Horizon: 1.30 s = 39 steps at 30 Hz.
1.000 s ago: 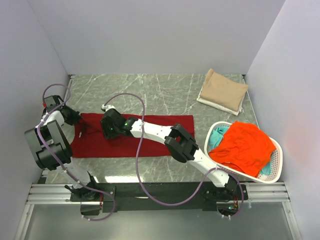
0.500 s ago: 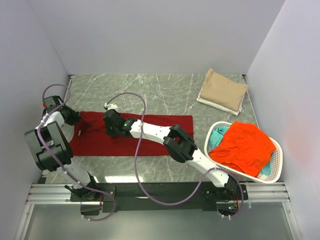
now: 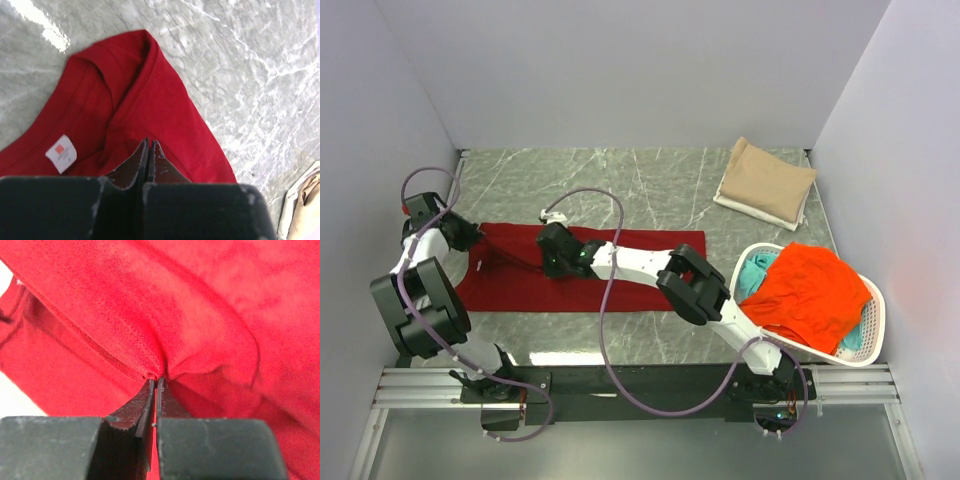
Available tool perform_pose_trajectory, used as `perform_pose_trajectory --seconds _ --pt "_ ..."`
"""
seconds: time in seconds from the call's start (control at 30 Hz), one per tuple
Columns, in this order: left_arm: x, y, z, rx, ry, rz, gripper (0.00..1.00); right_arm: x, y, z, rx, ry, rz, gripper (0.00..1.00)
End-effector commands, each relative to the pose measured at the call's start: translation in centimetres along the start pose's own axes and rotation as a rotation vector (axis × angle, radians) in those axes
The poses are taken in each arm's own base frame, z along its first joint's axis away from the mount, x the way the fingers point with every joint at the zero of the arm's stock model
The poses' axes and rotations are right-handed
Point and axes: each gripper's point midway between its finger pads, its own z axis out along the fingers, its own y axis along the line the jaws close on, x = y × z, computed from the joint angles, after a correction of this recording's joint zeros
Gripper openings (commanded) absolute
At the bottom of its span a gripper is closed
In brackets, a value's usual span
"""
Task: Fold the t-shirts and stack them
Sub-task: Fold the tshirt
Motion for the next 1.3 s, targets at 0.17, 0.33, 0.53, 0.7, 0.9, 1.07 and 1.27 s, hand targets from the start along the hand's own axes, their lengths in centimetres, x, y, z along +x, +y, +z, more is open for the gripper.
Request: perform_pose_trajectory --seconds 0.17,0.33,0.53,0.7,0.9,1.07,1.27 --pt "0.8 -0.3 -3.9 0.009 -0.048 -0.038 0.01 -3.2 0.5 -6.8 -0.045 -0.001 -0.045 0.00" --pt "2.4 0.4 -5.3 -0.027 -0.035 -0.064 0.00 -2.5 -1.0 -8.8 -0.038 0.048 -0.062 0.00" --pt "5.6 1.9 -7.2 -0.089 -0.015 -0.099 0.01 -2.0 -2.6 -9.9 -0.053 0.114 -0.099 0.00" --pt "7.2 3.3 -8.5 -0.152 -0.021 -0.115 0.00 -1.7 -3.5 -9.7 -0.050 0.156 -0.128 0.00" --pt "9.3 5.2 -9.8 -0.224 0.004 -0.124 0.00 -0.6 -4.0 -10.0 -0.055 0.209 -0.137 0.00" --pt "10.0 6.0 -10.5 -0.258 -0.005 -0.137 0.01 0.3 -4.3 -10.0 -0.059 0.243 -0.149 0.00" --pt "9.9 6.5 -11.2 -0.311 -0.003 -0.130 0.09 0.9 -4.7 -9.4 -0.049 0.274 -0.167 0.00"
